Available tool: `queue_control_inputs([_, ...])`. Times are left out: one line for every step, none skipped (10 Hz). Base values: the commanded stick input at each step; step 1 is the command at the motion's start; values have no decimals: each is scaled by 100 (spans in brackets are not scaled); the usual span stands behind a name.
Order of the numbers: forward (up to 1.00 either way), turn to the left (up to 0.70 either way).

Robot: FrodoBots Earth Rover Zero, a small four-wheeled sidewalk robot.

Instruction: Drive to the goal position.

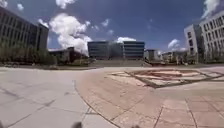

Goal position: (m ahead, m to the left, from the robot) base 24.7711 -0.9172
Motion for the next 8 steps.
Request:
queue_control_inputs([70,0])
queue_control_inputs([70,0])
queue_control_inputs([70,0])
queue_control_inputs([70,0])
queue_control_inputs([70,0])
queue_control_inputs([70,0])
queue_control_inputs([70,0])
queue_control_inputs([70,0])
